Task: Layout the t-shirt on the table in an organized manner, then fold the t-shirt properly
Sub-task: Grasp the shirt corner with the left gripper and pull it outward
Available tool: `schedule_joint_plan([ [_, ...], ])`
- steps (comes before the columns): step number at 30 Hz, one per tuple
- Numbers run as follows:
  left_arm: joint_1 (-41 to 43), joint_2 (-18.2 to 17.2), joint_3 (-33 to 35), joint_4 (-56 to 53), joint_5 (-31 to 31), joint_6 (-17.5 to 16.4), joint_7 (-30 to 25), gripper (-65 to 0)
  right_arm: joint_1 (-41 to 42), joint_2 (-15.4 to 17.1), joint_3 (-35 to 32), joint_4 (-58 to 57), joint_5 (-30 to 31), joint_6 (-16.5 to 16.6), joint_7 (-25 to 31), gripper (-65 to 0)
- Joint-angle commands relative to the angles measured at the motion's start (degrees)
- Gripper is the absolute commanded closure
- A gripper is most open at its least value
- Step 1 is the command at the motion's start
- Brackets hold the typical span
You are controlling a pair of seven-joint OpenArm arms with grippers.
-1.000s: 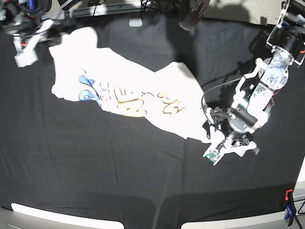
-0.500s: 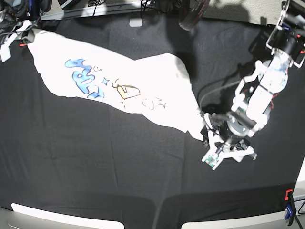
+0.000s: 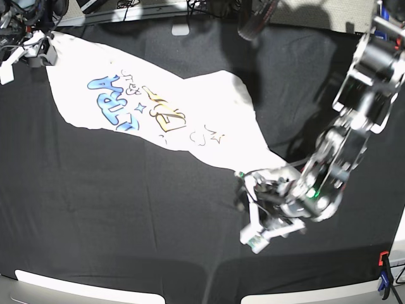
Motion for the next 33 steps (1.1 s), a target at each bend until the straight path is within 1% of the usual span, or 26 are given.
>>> schedule_joint_plan([
  [1,-1.7,-0.1,-0.4,-1.7,-0.2,-1.3,1.5,-32.9,-0.2,0.9,0.6,0.9,1.2,0.4,0.1,-27.8],
  [3,-1.8,0.2,-0.4,-5.8,-0.2,-4.3,4.3,-32.9,-0.2,0.9,0.6,0.9,1.2,0.4,0.1,-27.8],
  [4,-1.8,0.0,-0.4,-7.2,-0.1,-5.1,5.0,-32.9,-0.2,0.9,0.6,0.9,1.2,0.4,0.1,-27.8],
  [6,-1.9,-0.3,-0.4,-8.3,0.7,-5.4,5.8,-32.9,0.0,0.9,0.6,0.9,1.2,0.4,0.3,-27.8],
  [7,-1.8,-0.7,-0.4,-8.2,2.1,-5.4,6.2,-32.9,0.0,0.9,0.6,0.9,1.3,0.4,0.4,-27.8],
  [10,-2.4,-0.9,-0.4,-8.1,4.4,-5.4,8.9,-32.5,0.3,0.9,0.6,0.9,3.7,0.4,0.4,-27.8],
  [12,-2.6,-1.0,-0.4,-8.1,4.3,-5.4,11.6,-29.2,0.4,0.9,0.6,0.9,5.8,0.4,0.4,-27.8],
  [14,-2.4,-1.0,-0.4,-8.1,4.3,-5.4,14.5,-22.5,0.9,0.9,0.6,0.9,7.3,0.4,0.3,-27.8],
  [16,-2.3,-1.0,-0.4,-8.2,2.5,-6.1,17.0,-16.5,1.5,0.9,0.6,0.9,7.3,0.4,0.3,-27.8],
  [18,-2.4,-1.3,-0.4,-8.2,-0.7,-6.5,18.4,-15.4,2.1,0.9,0.6,0.9,7.2,0.4,0.3,-27.8],
  [22,-2.4,-1.3,-0.4,-8.2,-2.6,-6.5,18.2,-15.1,3.2,0.9,0.5,0.9,7.3,0.4,0.2,-27.8],
  [23,-2.4,-1.3,-0.4,-8.2,-2.8,-6.6,18.0,-12.4,3.4,0.9,0.6,0.9,7.3,0.4,0.1,-27.8],
  [25,-2.5,-1.3,-0.4,-8.2,-2.5,-6.7,18.0,0.0,3.7,0.9,0.6,0.9,7.2,0.4,0.1,-27.8],
  [27,-2.5,-1.5,-0.4,-8.1,-2.6,-6.7,17.9,0.0,3.9,0.9,0.6,0.9,7.2,0.4,0.4,-27.8],
  [29,-2.4,-2.3,-0.4,-7.4,-2.6,-6.7,15.8,0.0,4.0,0.9,0.6,0.9,7.3,0.4,0.4,-27.8],
  [30,-2.3,-3.2,-0.4,-6.4,-2.6,-5.9,13.8,0.0,4.0,0.9,0.6,0.9,7.3,0.4,0.4,-27.8],
  [31,-2.3,-4.3,-0.4,-5.0,-2.8,-4.3,12.1,0.0,4.0,0.9,0.6,0.9,7.3,0.4,0.4,-27.8],
  [33,-2.3,-7.0,-0.4,-1.2,-2.8,0.7,10.6,0.0,4.0,0.9,0.6,0.9,7.3,0.4,0.4,-27.8],
])
